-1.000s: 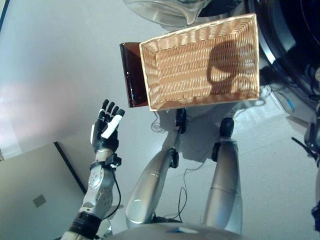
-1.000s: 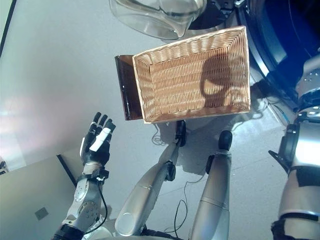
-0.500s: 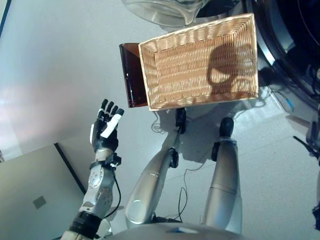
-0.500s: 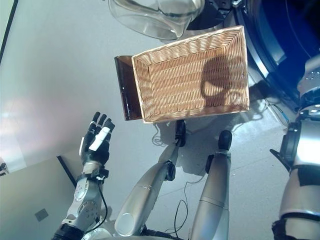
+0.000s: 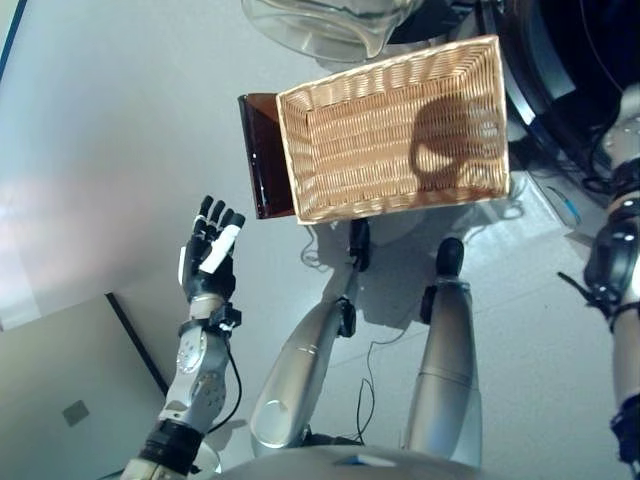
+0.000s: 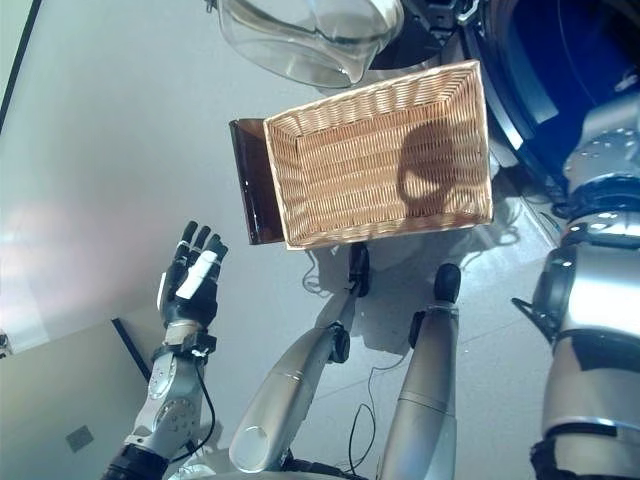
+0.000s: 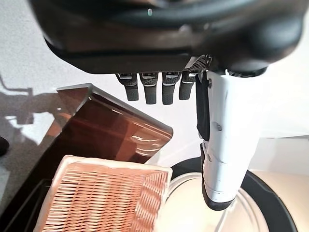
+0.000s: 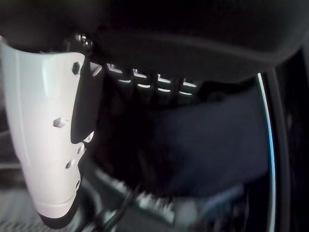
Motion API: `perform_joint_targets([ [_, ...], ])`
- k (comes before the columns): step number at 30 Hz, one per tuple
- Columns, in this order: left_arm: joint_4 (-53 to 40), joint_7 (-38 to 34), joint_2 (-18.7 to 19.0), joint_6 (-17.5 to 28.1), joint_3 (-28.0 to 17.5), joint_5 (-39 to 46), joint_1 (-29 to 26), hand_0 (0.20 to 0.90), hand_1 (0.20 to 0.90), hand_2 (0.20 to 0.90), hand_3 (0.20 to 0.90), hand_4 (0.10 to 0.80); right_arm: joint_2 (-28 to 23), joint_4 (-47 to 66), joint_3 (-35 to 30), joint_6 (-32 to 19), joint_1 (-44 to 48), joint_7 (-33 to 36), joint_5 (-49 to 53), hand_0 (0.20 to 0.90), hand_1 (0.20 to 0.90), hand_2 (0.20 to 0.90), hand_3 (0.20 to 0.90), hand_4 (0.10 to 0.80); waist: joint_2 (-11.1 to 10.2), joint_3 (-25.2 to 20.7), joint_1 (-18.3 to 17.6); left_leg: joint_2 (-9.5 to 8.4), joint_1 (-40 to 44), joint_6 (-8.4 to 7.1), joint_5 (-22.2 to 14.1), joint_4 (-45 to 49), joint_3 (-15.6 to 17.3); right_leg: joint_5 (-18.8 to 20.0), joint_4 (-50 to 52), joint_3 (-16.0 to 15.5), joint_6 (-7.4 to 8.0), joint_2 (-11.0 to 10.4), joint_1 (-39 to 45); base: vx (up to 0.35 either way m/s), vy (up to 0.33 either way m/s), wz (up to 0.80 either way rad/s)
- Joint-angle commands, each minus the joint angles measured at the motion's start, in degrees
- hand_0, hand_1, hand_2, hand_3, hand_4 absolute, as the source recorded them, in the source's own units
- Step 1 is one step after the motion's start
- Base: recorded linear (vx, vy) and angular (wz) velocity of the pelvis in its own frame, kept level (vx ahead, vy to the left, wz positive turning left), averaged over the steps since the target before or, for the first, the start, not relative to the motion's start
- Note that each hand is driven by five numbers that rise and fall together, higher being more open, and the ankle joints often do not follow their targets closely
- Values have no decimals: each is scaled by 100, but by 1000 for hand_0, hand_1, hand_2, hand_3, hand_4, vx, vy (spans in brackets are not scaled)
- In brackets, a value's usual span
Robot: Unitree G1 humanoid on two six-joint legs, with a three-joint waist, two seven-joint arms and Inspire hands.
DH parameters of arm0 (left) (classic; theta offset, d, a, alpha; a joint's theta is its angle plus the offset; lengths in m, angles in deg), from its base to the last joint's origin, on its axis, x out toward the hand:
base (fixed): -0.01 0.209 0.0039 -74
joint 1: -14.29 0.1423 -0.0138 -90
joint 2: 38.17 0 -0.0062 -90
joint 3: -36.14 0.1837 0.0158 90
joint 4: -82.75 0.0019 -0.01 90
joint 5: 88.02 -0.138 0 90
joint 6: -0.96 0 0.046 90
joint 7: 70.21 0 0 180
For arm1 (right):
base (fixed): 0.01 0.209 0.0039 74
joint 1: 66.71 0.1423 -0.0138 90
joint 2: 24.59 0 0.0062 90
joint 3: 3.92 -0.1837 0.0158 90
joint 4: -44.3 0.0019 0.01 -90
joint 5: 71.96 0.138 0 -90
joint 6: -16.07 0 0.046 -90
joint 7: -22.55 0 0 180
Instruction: Pick up the clothes and place them into the washing machine
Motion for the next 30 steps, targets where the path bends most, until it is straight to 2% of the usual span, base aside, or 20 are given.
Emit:
perform_joint_targets([
  [1,-184,-133,-22,504,-319,80,-225,900,900,900,900,800,-131,1021,221,-982,223,-63,75,900,900,900,900,800,860,238,24,-148,5,-440,-844,523,459,173,-720,293,-72,373,402,-18,57,-5],
  [6,-133,-114,-83,513,-328,105,-280,900,900,900,900,800,459,1705,-8,-1227,-194,-164,18,900,900,900,900,800,909,133,44,-162,2,-386,-915,629,545,251,-728,390,-58,368,398,11,65,-9],
  [20,-48,59,-161,505,-315,129,-199,900,900,900,900,800,1738,2679,-188,-1379,-1050,-435,-85,900,900,900,900,800,924,-259,177,-210,230,-303,-1120,696,667,332,-1119,574,22,281,777,23,60,-8],
  [30,96,52,-241,452,-348,98,-179,900,900,900,900,800,2594,3284,45,-1438,-1568,-702,-92,900,900,900,900,800,871,-445,260,-184,351,-255,-1175,670,719,447,-1437,623,55,258,1020,10,33,-6],
])
